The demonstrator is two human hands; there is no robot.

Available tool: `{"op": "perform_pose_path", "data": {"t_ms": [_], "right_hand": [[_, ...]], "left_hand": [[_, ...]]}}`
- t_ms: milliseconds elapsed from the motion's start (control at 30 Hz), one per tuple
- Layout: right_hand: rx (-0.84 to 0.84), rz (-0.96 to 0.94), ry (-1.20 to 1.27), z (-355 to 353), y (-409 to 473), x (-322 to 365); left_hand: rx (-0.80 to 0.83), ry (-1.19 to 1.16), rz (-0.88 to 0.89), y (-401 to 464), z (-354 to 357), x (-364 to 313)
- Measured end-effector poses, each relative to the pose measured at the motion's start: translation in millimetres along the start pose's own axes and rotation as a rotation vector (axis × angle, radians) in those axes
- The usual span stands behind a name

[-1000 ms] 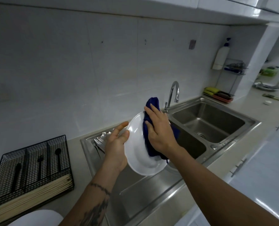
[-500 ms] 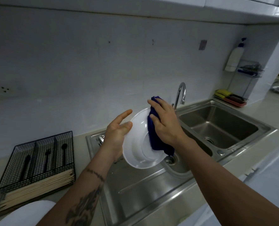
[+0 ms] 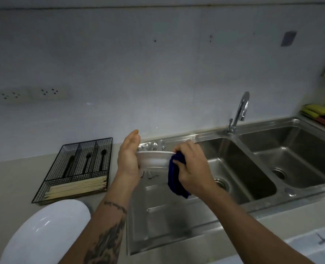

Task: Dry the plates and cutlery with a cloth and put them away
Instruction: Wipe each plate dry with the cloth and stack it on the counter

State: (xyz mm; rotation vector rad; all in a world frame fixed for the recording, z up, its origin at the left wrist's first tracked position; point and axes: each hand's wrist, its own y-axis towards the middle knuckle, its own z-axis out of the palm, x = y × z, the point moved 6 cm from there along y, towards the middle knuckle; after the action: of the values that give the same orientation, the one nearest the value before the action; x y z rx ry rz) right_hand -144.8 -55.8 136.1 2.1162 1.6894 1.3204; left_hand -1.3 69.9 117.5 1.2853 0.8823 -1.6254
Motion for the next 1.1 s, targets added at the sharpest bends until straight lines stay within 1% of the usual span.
{"op": "perform_pose_path", "data": {"t_ms": [33, 67, 167, 267, 333, 467, 600, 767, 833, 967, 1100], "right_hand": [[0.037, -0.029, -0.020, 9.5, -7.2, 5.2], [0.076, -0.048, -0.026, 18.8, -14.5, 9.2], [0.172, -0.111, -0.030, 39.5, -35.3, 19.1], [0.276, -0.207, -0.075, 53.8, -51.7, 24.5], [0.362, -0.265, -0.106, 65.6, -61.0, 29.2], [0.483, -0.350, -0.104, 91.6, -72.4, 43.3], [0.546, -0.418, -0.156, 120.2, -76.9, 64.9], [0.529, -0.353, -0.182, 154.5, -78.4, 86.2], [0.493, -0.314, -0.169, 166.7, -79.4, 91.8], [0.385, -0.092, -0.057, 177.8, -77.8, 95.3], [0.396, 0.050, 0.003, 179.2, -82.5, 95.6]], "left_hand": [[-0.107, -0.112, -0.109, 1.2, -10.4, 11.1], [-0.198, -0.131, -0.166, 1.4, -21.3, 18.4], [-0.375, -0.032, -0.204, -1.7, -57.6, 32.6], [-0.451, -0.050, -0.249, -11.9, -90.9, 47.7], [-0.503, -0.082, -0.249, -21.9, -111.8, 53.9], [-0.597, -0.110, -0.181, -45.4, -153.1, 52.4], [-0.672, -0.083, -0.150, -60.9, -203.3, 48.6], [-0.681, -0.022, -0.127, -78.0, -261.4, 36.3], [-0.679, 0.017, -0.112, -82.1, -283.4, 36.2], [-0.687, 0.059, -0.105, -87.2, -324.4, 42.8], [-0.703, 0.063, -0.103, -87.0, -352.5, 53.4]]}}
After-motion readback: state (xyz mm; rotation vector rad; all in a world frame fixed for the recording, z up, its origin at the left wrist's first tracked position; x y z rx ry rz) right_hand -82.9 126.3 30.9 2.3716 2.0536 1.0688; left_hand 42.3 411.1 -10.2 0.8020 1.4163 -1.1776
